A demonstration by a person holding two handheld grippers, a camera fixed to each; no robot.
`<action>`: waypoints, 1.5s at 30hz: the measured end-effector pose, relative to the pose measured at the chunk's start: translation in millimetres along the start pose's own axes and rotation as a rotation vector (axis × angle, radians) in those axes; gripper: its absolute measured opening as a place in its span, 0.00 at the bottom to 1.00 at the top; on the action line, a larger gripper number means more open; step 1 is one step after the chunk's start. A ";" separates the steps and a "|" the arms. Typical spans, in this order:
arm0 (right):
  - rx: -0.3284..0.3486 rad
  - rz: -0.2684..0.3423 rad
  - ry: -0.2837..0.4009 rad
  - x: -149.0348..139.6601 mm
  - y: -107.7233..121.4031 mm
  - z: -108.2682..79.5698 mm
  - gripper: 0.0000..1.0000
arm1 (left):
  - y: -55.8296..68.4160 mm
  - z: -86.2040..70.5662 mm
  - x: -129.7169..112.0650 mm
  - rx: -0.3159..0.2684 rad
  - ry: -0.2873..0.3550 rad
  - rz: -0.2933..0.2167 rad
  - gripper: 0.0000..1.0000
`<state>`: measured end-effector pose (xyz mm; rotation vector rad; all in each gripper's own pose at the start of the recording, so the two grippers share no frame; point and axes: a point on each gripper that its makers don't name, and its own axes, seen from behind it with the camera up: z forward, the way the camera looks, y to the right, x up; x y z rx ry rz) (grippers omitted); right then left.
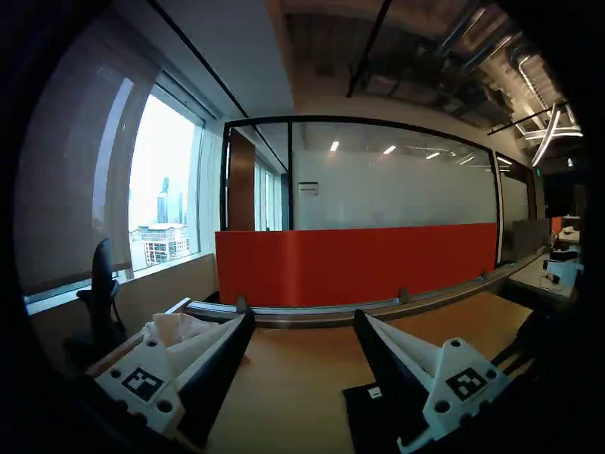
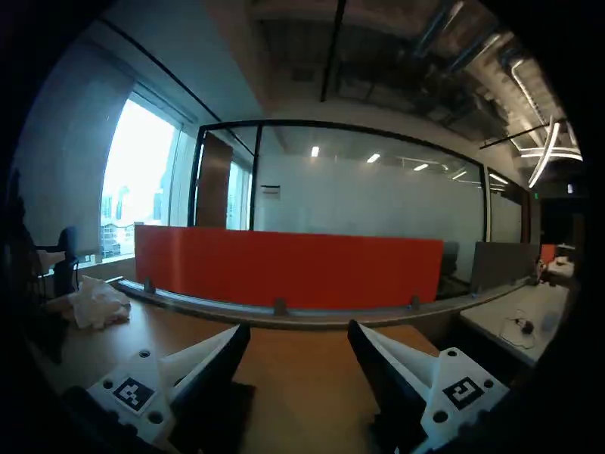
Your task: Fold towel
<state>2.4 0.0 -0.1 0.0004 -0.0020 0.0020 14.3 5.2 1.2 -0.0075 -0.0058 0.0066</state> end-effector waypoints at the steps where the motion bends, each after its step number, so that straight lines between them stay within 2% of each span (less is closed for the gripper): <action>1: 0.000 0.002 -0.002 2.3 0.0 -0.1 1.00 | 1.7 0.1 2.3 -0.003 -0.003 0.002 0.97; 6: 0.011 0.012 -0.019 9.8 1.4 0.1 1.00 | 13.5 0.9 6.8 -0.036 -0.029 0.011 0.97; 11: 0.054 0.004 -0.054 9.3 -2.8 0.4 1.00 | 30.7 1.2 8.2 -0.103 -0.065 0.028 0.97; 17: 0.171 -0.026 -0.116 6.7 -23.3 -2.7 1.00 | 55.3 -2.0 3.9 -0.216 -0.125 0.048 0.97; 20: 0.239 -0.020 -0.146 8.4 -36.6 -6.0 1.00 | 65.9 -6.3 2.5 -0.274 -0.160 0.055 0.97; 23: 0.293 -0.018 -0.172 6.8 -47.0 -8.6 1.00 | 70.1 -9.9 2.3 -0.302 -0.178 0.063 0.97; 32: 0.392 -0.055 -0.230 -2.2 -71.2 -12.6 1.00 | 72.9 -15.7 -3.0 -0.340 -0.202 0.097 0.97; 38: 0.433 -0.088 -0.267 -12.2 -84.4 -12.6 1.00 | 70.6 -17.8 -18.2 -0.351 -0.230 0.089 0.97; 45: 0.520 -0.137 -0.341 -41.6 -102.8 -17.5 1.00 | 68.7 -22.9 -47.3 -0.385 -0.283 0.090 0.96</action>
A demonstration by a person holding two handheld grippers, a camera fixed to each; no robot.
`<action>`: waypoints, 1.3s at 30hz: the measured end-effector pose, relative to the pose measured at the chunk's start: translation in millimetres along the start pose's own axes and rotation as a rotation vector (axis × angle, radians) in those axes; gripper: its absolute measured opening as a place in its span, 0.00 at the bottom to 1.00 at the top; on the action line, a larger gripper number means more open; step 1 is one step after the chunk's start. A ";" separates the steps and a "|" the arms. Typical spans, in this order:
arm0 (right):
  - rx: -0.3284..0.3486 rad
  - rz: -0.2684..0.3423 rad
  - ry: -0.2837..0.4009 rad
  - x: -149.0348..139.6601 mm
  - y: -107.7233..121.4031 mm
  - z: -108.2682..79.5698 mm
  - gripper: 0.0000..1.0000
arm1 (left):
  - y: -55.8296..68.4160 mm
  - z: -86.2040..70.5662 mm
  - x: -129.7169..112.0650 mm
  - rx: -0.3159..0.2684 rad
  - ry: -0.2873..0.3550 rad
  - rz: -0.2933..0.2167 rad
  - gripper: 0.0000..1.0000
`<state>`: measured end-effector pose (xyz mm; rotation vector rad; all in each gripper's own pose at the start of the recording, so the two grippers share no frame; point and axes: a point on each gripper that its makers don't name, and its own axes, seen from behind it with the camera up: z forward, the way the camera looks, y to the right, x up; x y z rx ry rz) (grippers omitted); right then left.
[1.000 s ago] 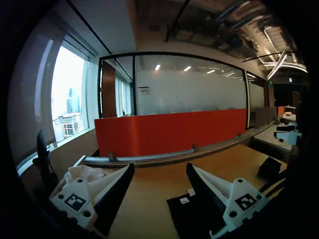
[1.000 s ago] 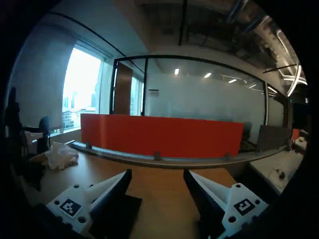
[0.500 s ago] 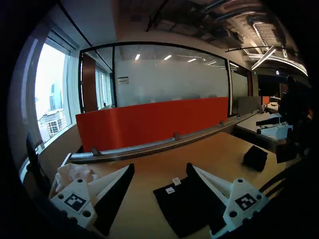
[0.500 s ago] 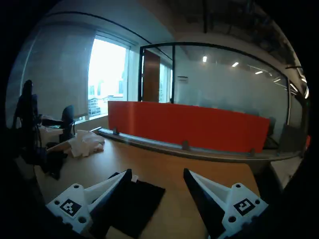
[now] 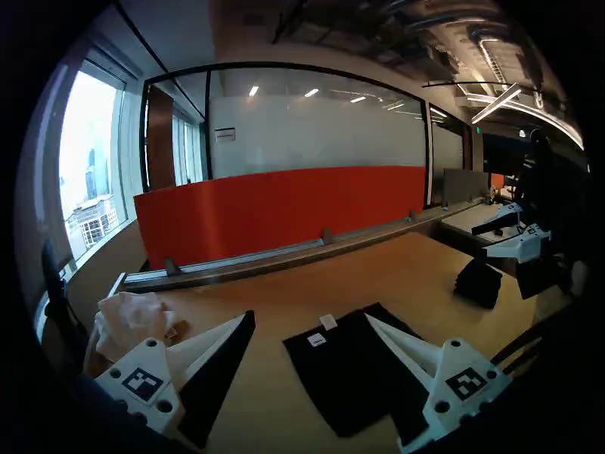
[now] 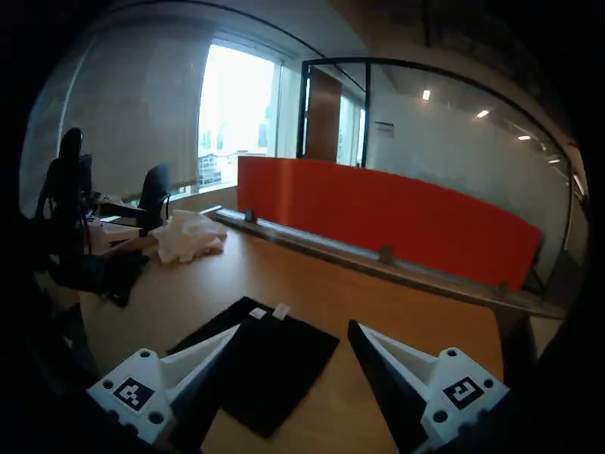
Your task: Fold towel
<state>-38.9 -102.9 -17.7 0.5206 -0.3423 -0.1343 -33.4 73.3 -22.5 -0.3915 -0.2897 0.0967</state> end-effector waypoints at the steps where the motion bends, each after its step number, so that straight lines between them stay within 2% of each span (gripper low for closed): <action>1: 0.006 -0.006 -0.011 -4.2 -1.2 2.2 1.00 | 0.7 0.7 -4.6 -0.007 -0.009 0.002 0.96; 11: 0.055 -0.020 -0.092 -42.4 -13.1 21.8 1.00 | 5.3 9.6 -44.5 -0.057 -0.082 0.018 0.97; 20: 0.085 -0.050 -0.165 -94.8 -22.3 36.6 1.00 | 14.4 15.9 -88.5 -0.084 -0.136 0.008 0.97; 31: 0.111 -0.074 -0.251 -157.7 -35.7 59.0 1.00 | 39.4 29.5 -143.1 -0.150 -0.208 0.027 0.97; 39: 0.131 -0.106 -0.316 -200.7 -42.8 67.7 1.00 | 49.6 41.5 -179.7 -0.180 -0.263 0.059 0.97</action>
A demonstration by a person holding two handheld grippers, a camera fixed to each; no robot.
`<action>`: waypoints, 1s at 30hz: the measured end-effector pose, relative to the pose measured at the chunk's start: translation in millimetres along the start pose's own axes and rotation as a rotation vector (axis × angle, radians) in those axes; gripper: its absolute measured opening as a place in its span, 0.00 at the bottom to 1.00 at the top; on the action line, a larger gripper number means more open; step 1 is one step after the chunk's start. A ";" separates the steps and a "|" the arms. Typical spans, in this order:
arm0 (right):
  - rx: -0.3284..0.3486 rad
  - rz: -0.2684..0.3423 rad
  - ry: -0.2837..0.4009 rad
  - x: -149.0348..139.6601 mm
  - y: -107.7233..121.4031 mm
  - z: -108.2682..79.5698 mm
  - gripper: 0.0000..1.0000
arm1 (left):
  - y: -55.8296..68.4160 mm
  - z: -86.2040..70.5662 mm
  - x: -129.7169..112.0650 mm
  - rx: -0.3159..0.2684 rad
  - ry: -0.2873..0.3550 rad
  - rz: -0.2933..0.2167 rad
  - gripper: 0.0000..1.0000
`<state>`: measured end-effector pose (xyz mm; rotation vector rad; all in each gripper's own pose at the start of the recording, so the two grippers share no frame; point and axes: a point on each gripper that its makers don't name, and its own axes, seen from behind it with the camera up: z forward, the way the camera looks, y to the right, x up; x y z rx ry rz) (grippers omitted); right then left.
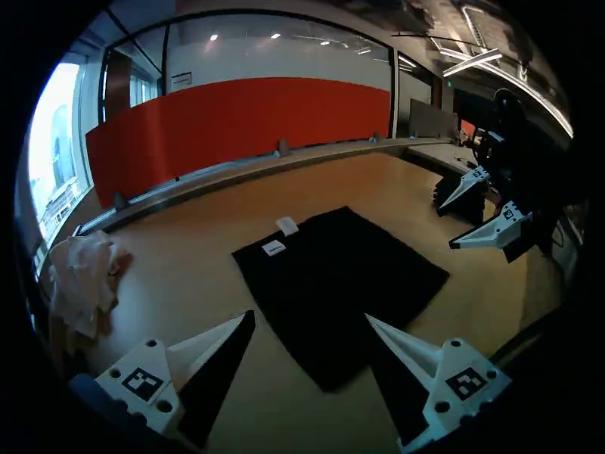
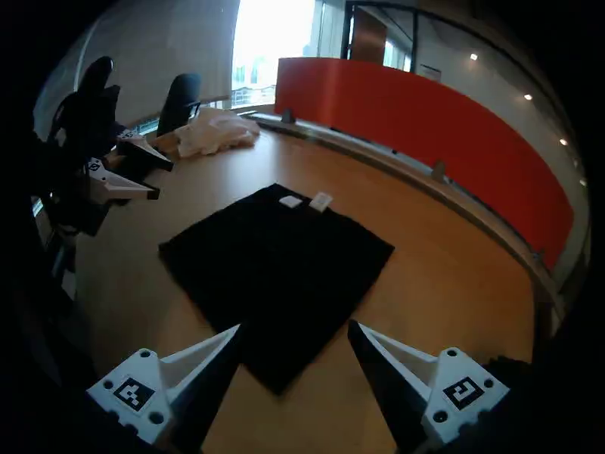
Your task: Fold towel
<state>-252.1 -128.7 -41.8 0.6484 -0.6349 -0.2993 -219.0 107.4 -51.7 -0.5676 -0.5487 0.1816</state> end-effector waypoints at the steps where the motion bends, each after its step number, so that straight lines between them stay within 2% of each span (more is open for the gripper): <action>1: 0.003 -0.002 -0.009 -5.1 -1.1 1.9 1.00 | 0.6 2.6 -4.3 -0.003 -0.007 0.002 0.97; 11: 0.024 0.019 -0.070 -45.3 -6.4 14.6 1.00 | 6.7 24.4 -43.8 -0.036 -0.083 0.014 0.97; 17: 0.035 0.014 -0.106 -63.6 -7.2 19.6 1.00 | 15.7 34.8 -63.8 -0.066 -0.124 0.030 0.96; 23: 0.058 0.011 -0.127 -75.2 -12.2 23.4 1.00 | 23.8 39.3 -83.0 -0.087 -0.163 0.045 0.97; 30: 0.074 0.013 -0.136 -80.5 -13.0 29.1 1.00 | 24.5 42.0 -96.2 -0.089 -0.196 0.042 0.97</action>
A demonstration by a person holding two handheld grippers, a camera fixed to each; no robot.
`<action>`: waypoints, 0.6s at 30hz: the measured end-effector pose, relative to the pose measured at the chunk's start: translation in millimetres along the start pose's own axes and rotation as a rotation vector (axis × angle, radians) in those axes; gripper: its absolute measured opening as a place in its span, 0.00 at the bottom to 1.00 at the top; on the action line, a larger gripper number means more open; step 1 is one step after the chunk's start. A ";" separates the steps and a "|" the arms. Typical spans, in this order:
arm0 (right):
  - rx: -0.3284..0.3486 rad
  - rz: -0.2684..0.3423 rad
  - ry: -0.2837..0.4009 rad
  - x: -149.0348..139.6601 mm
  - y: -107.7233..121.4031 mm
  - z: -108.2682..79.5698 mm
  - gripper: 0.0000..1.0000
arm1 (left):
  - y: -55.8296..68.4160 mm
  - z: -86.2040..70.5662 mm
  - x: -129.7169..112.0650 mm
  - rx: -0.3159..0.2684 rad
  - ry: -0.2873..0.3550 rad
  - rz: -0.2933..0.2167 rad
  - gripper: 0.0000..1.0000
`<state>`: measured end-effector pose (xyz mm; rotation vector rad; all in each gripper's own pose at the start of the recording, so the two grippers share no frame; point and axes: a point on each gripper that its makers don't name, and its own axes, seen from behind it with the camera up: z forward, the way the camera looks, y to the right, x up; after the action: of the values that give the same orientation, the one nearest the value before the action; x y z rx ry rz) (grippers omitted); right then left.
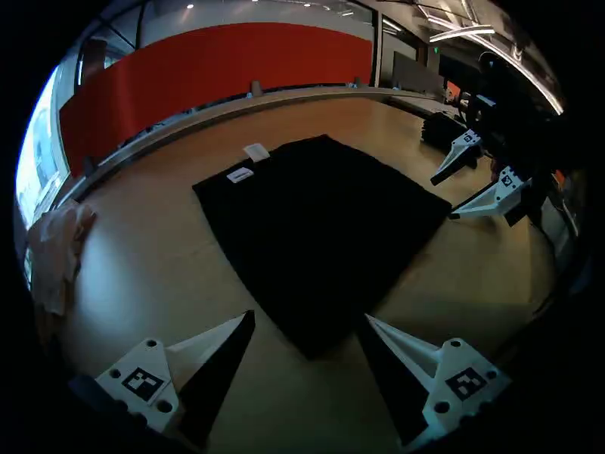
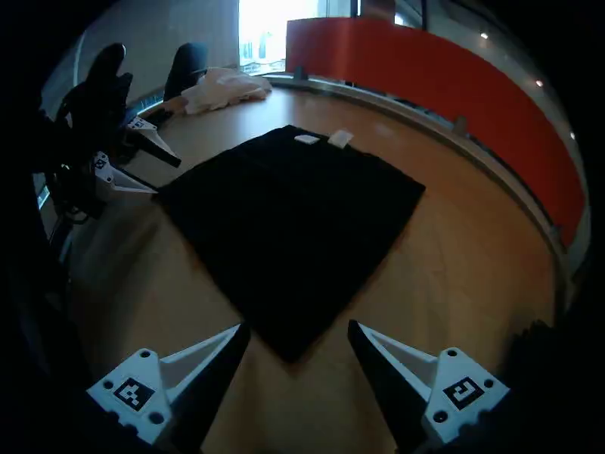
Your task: Fold towel
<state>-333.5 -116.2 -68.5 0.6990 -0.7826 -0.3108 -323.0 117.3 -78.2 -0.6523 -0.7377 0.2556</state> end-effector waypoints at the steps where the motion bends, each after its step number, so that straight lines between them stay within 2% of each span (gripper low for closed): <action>1: 0.002 -0.002 -0.001 -0.4 0.1 1.0 1.00 | 0.0 0.9 -1.3 -0.001 -0.004 -0.002 0.97; 11: 0.009 -0.014 -0.015 -4.9 2.3 3.9 1.00 | 1.9 6.2 -12.9 -0.003 -0.050 0.022 0.97; 18: 0.024 -0.005 -0.024 -6.4 -0.3 2.7 0.98 | 3.2 6.3 -13.5 -0.005 -0.071 0.016 0.96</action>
<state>-339.8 -114.5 -70.8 0.7211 -0.8083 -0.3155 -337.1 116.8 -84.0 -0.6564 -0.8019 0.2930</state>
